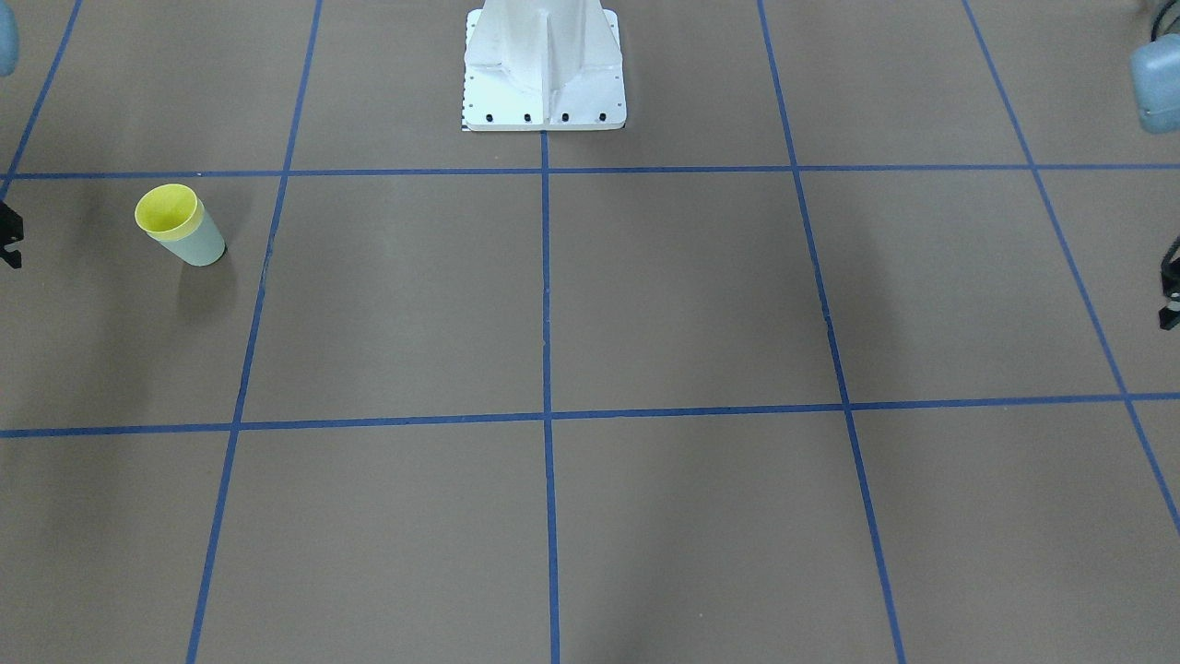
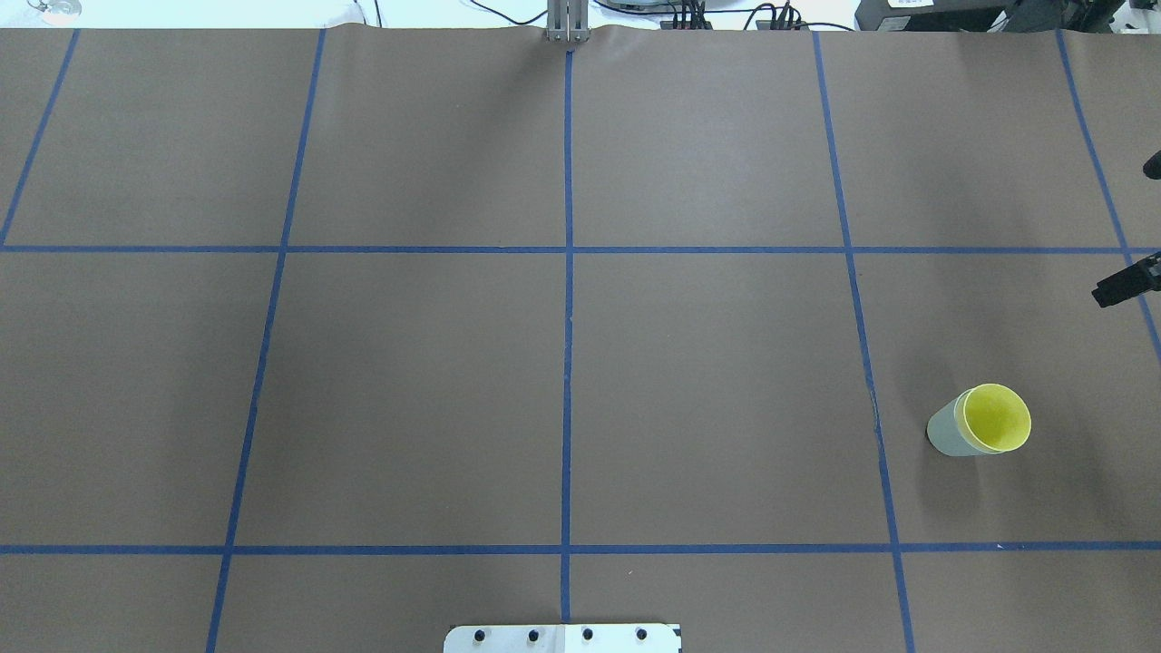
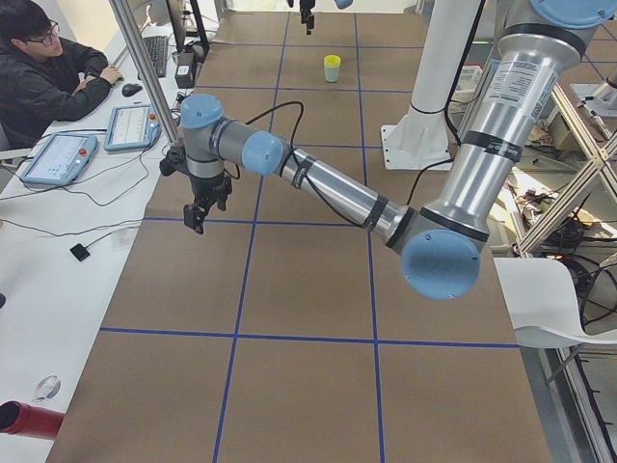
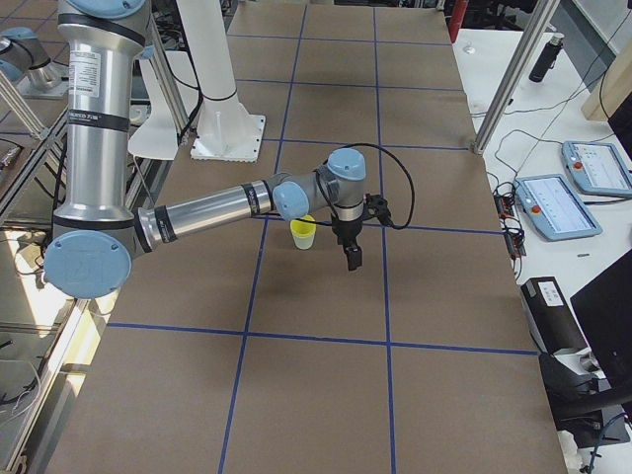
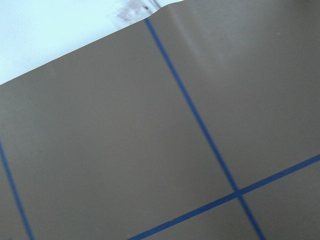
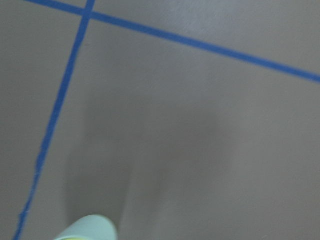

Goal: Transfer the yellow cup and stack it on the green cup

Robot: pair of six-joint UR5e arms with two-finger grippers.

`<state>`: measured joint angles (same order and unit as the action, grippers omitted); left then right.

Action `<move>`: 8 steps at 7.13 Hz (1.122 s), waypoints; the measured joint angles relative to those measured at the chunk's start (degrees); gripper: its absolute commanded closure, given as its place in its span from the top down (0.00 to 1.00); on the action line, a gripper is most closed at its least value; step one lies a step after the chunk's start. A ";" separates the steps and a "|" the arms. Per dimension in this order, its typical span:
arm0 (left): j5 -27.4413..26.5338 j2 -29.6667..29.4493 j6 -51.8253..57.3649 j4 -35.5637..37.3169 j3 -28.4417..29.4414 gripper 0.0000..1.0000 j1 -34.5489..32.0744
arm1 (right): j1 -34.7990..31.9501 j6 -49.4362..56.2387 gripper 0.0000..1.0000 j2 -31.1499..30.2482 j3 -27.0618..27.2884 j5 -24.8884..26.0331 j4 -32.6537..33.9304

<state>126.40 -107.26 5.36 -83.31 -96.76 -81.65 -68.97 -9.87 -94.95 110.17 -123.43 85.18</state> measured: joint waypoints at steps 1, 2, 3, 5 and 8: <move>-0.02 3.92 0.50 -2.11 0.89 1.00 -1.91 | -2.57 1.78 1.00 0.60 -1.23 -1.72 0.58; 0.00 6.54 -0.19 -4.24 1.71 1.00 -3.22 | -4.76 2.47 1.00 0.23 -1.99 -2.31 0.70; -0.12 8.91 -0.52 -6.47 2.41 1.00 -3.81 | -6.61 2.73 1.00 -1.11 -3.49 -2.25 0.00; 0.23 13.69 -0.46 -10.80 2.00 1.00 -4.49 | -9.48 2.45 1.00 -2.39 -8.68 -2.85 -4.55; 3.57 18.98 -0.44 -11.42 0.53 1.00 -6.71 | -14.02 2.06 1.00 -0.77 -13.43 -9.42 -5.40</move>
<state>129.97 -88.28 4.92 -94.73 -96.23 -88.36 -82.99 -7.82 -95.72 96.74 -132.85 79.78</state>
